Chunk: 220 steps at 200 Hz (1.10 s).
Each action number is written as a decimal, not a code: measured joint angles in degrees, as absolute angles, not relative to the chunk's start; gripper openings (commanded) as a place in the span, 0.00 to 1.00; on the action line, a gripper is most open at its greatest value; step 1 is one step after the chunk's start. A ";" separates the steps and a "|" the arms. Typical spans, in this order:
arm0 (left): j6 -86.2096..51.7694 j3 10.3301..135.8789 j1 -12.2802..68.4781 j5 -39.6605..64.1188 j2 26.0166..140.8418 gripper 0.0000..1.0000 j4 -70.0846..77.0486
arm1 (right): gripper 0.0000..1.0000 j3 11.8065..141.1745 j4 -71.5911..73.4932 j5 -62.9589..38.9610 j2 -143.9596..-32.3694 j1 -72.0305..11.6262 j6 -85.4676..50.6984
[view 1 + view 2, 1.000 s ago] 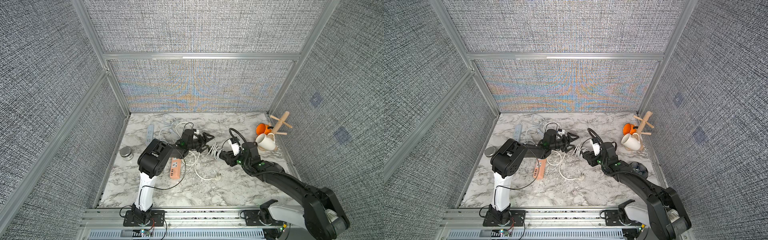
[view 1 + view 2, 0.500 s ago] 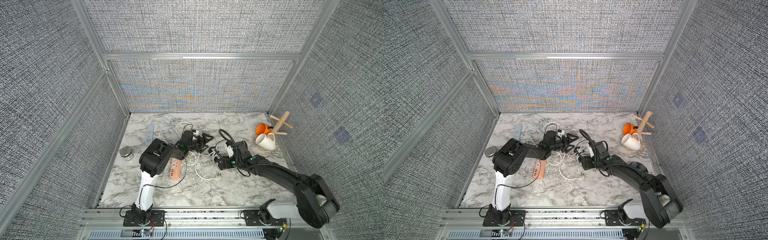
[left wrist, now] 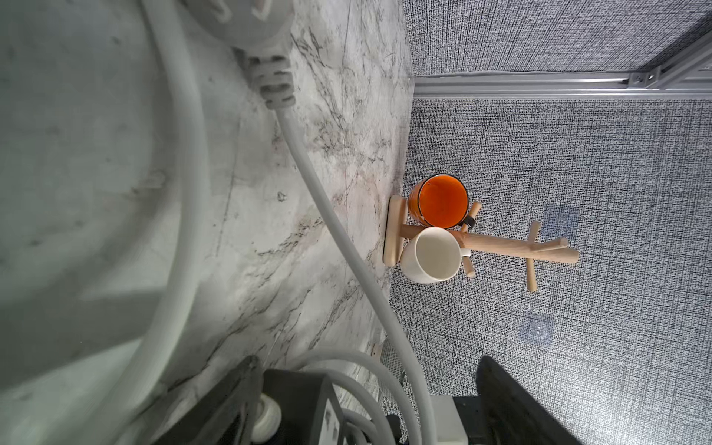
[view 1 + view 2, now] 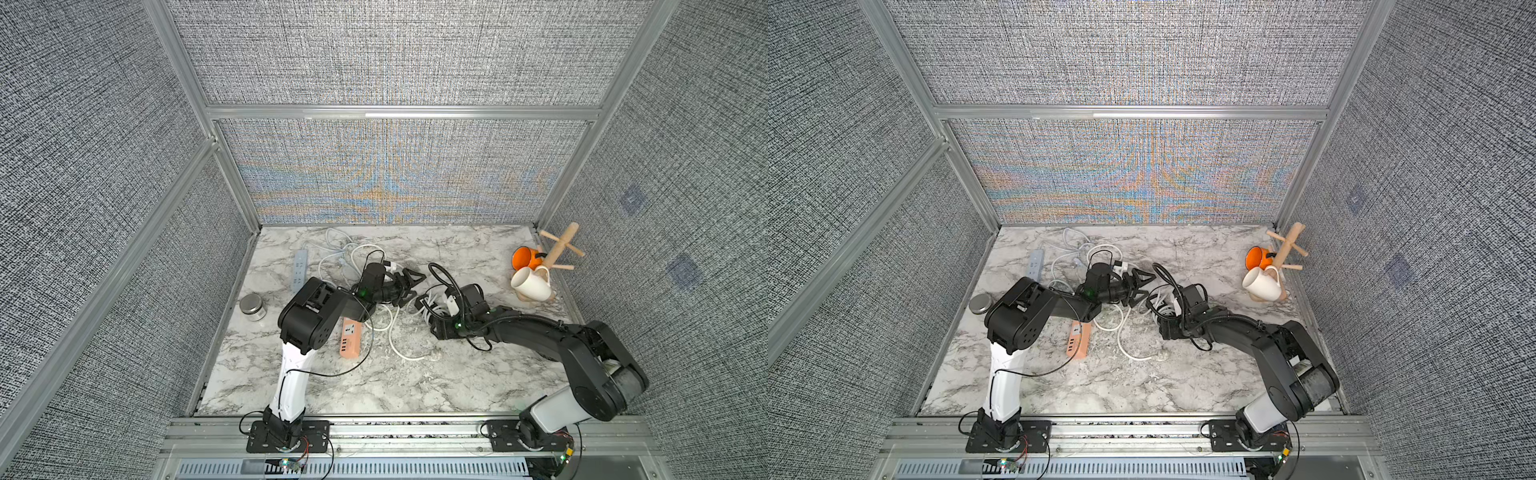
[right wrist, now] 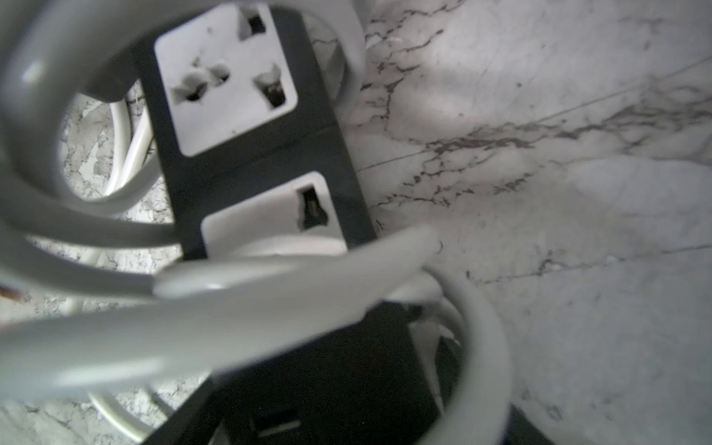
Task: Unwrap the cord wrapped around the power strip
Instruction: Adjust the power strip.
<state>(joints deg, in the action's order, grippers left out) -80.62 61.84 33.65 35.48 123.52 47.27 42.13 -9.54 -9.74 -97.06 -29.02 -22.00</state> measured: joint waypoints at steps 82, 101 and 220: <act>-81.54 61.67 33.69 35.18 121.05 0.82 47.86 | 0.36 38.96 -4.10 -12.08 -89.06 -26.96 -19.68; -81.56 62.04 33.63 35.09 119.85 0.80 47.88 | 0.34 38.13 -2.15 -13.39 -86.63 -26.61 -18.11; -63.37 70.37 29.54 34.44 100.44 0.86 21.43 | 0.32 51.62 -10.98 -15.84 -78.87 -24.36 -9.65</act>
<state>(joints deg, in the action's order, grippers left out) -63.37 70.37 29.54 34.44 100.44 21.43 51.62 -10.98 -15.84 -78.87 -24.36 -9.65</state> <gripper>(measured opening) 0.842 0.582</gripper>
